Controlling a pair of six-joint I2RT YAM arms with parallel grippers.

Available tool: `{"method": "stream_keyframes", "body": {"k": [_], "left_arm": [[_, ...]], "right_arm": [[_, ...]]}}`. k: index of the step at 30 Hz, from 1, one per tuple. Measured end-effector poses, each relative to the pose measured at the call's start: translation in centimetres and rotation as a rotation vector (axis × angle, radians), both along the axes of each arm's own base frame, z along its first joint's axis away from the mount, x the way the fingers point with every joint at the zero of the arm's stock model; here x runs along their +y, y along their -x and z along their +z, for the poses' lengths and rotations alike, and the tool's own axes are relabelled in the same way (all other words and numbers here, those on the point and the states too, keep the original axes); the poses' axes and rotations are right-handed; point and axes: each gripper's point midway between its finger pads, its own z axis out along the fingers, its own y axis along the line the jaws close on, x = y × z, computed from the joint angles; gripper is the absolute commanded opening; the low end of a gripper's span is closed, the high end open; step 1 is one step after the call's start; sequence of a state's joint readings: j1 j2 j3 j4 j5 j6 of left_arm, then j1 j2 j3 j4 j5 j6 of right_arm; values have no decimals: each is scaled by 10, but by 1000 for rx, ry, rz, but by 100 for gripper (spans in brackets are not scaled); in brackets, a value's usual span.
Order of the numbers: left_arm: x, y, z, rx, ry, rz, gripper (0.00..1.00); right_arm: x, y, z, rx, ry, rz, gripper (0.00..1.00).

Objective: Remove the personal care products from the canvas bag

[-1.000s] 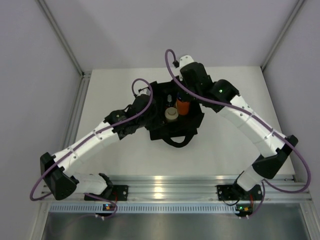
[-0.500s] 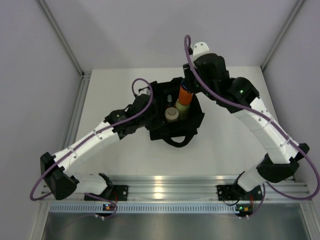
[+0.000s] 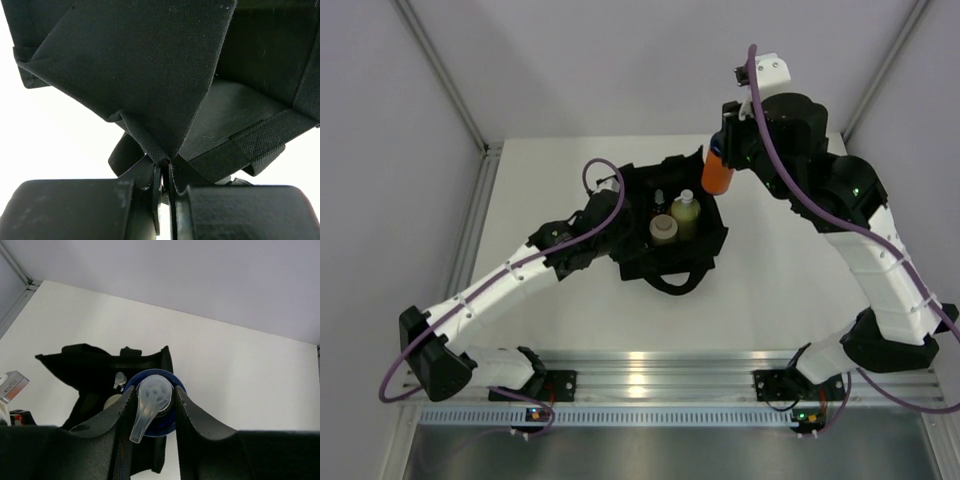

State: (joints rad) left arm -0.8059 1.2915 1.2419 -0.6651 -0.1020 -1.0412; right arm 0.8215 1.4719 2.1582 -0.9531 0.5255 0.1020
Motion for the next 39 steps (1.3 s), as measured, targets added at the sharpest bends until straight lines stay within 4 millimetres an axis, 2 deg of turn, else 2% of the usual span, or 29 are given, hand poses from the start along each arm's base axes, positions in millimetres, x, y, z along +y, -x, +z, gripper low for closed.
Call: {"method": "stream_keyframes", "body": {"k": [7,11,14,17,22,26,29,33,39], "left_arm": [[2,2,1,-3,3,-1,0],[1,2,2,-1,8,-5,0],[2,2,2,-2,9,-5,0],[3,3,6,-9,17,-4,0],[4,5,11,-17,29,-9,0],[4,6,11,-18,28,-18,0],[3,7,11,-19,25,-29,0],[3,8,11,-19,25,-36,0],[1,10,11,-15,28,-55,0]], "right_arm": [[-25,-4,7,-27,24,-85,0],[-56,-18,-5,-3,29,-176,0],[-81,-28,-30,32,51,-254,0],[-100,-32,-71,86,96,-305,0],[-120,-45,-138,174,124,-347,0],[-141,-57,-183,216,126,-399,0],[-148,-60,-214,231,118,-408,0],[-147,-61,-245,219,80,-375,0],[-140,-69,-267,158,37,-339,0]]}}
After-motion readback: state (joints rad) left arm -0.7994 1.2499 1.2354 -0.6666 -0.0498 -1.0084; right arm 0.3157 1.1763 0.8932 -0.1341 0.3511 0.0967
